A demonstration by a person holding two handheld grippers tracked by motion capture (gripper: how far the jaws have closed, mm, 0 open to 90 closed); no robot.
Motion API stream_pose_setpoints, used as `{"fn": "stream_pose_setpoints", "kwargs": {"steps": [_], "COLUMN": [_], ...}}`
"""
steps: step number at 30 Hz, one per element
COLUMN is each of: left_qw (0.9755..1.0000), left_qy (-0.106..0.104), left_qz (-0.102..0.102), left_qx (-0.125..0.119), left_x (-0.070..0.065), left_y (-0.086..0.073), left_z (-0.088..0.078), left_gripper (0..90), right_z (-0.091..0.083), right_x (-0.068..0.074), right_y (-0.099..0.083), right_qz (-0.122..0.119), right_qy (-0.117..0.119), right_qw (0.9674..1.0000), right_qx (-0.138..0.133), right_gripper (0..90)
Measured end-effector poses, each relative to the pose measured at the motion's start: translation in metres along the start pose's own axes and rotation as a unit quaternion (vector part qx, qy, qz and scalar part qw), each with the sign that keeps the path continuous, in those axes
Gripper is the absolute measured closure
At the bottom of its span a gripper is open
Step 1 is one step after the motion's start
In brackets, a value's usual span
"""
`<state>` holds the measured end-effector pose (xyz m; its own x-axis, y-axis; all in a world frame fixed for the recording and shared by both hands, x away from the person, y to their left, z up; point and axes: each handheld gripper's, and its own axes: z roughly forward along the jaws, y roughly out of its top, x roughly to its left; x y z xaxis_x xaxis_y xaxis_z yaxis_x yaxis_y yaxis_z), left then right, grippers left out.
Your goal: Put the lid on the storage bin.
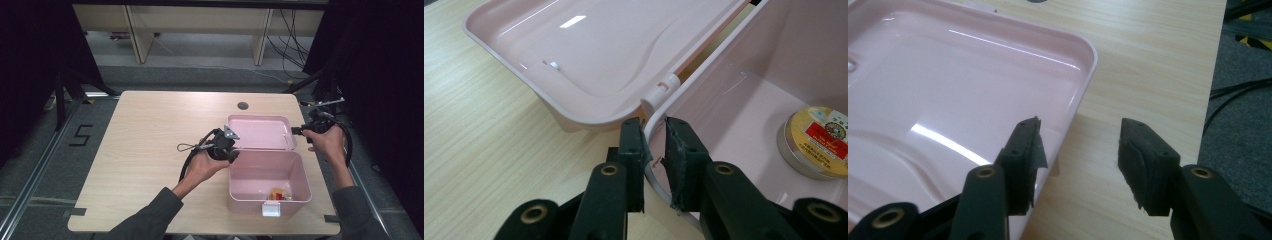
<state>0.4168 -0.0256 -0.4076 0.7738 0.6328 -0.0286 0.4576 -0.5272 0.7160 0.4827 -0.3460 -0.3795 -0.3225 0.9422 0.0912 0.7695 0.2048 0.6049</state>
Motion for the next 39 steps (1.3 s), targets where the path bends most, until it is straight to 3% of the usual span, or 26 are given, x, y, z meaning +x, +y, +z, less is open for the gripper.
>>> {"fn": "stream_pose_setpoints", "kwargs": {"steps": [1,2,3,5,6,8,9,10,11,12,13,16,17,24,25,29,31,32,33,35,36,37,39], "left_qw": [1.0000,1.0000,1.0000,1.0000,1.0000,1.0000,1.0000,1.0000,1.0000,1.0000,1.0000,1.0000,1.0000,1.0000,1.0000,0.9999,0.9999,0.9999,0.9999,0.9999,0.9999,0.9999,0.9998], "left_qy": [0.000,-0.002,-0.002,-0.001,-0.001,-0.001,-0.001,-0.001,-0.001,-0.001,-0.001,0.000,0.000,0.000,0.000,0.004,0.003,0.003,0.005,0.005,0.005,0.006,0.005], "left_qz": [0.001,0.003,0.004,0.004,0.005,0.005,0.006,0.006,0.006,0.006,0.007,0.004,0.004,0.004,0.004,0.005,0.006,0.006,0.007,0.009,0.008,0.010,0.011], "left_qx": [0.000,0.000,0.000,-0.001,0.000,-0.001,-0.001,-0.001,-0.002,-0.002,-0.002,-0.005,-0.005,-0.008,-0.008,-0.009,-0.010,-0.011,-0.010,-0.011,-0.012,-0.013,-0.013], "left_x": [0.000,0.000,0.000,0.000,0.000,0.000,0.000,0.000,0.000,0.000,0.000,0.000,0.000,-0.001,-0.001,-0.001,-0.001,-0.001,-0.001,-0.001,-0.001,-0.001,-0.001], "left_y": [0.000,0.000,0.000,0.000,0.000,0.000,0.000,0.000,0.000,0.000,-0.001,-0.001,-0.001,-0.001,-0.002,-0.002,-0.002,-0.002,-0.002,-0.002,-0.002,-0.002,-0.002], "left_z": [0.000,0.000,0.000,0.000,0.000,0.000,0.000,0.000,0.000,0.000,0.000,0.000,0.000,0.000,0.000,0.000,0.000,0.000,0.000,0.000,0.000,0.001,0.001], "left_gripper": [77.6,77.5,77.5,77.5,77.5,77.5,77.5,77.5,77.5,77.5,77.5,77.5,77.5,77.4,77.4,77.4,77.4,77.4,77.4,77.4,77.4,77.4,77.4], "right_z": [0.004,0.004,0.012,0.015,0.015,0.021,0.023,0.023,0.026,0.026,0.029,0.031,0.034,0.041,0.043,0.045,0.046,0.047,0.047,0.048,0.048,0.049,0.050], "right_x": [-0.004,-0.001,-0.001,-0.002,-0.001,0.003,-0.001,-0.001,0.004,0.004,0.002,0.003,0.006,0.008,0.009,0.009,0.011,0.011,0.009,0.012,0.010,0.013,0.013], "right_y": [0.003,0.006,0.009,0.010,0.013,0.014,0.017,0.017,0.019,0.019,0.021,0.023,0.024,0.030,0.032,0.033,0.035,0.035,0.036,0.037,0.038,0.039,0.040], "right_qz": [-0.032,-0.006,-0.008,-0.015,0.000,0.027,0.000,0.000,0.022,0.022,0.006,0.006,0.022,0.013,0.024,0.027,0.049,0.050,0.029,0.056,0.037,0.059,0.047], "right_qy": [-0.007,-0.002,-0.009,-0.012,-0.013,-0.014,-0.015,-0.015,-0.019,-0.019,-0.022,-0.027,-0.025,-0.042,-0.044,-0.043,-0.042,-0.041,-0.045,-0.045,-0.050,-0.050,-0.050], "right_qw": [0.9995,0.9998,0.9999,0.9998,0.9992,0.9988,0.9989,0.9989,0.9977,0.9977,0.9975,0.9971,0.9964,0.9949,0.9936,0.9933,0.9917,0.9921,0.9924,0.9905,0.9913,0.9891,0.9898], "right_qx": [-0.005,0.019,0.006,0.008,0.038,0.038,0.045,0.045,0.061,0.061,0.067,0.070,0.077,0.091,0.101,0.104,0.111,0.108,0.111,0.117,0.116,0.125,0.124], "right_gripper": [52.8,54.1,54.9,56.8,57.7,59.5,61.3,61.3,61.5,61.5,61.8,63.2,64.1,66.4,67.2,67.9,68.9,69.2,69.2,69.2,69.2,69.3,71.2]}}
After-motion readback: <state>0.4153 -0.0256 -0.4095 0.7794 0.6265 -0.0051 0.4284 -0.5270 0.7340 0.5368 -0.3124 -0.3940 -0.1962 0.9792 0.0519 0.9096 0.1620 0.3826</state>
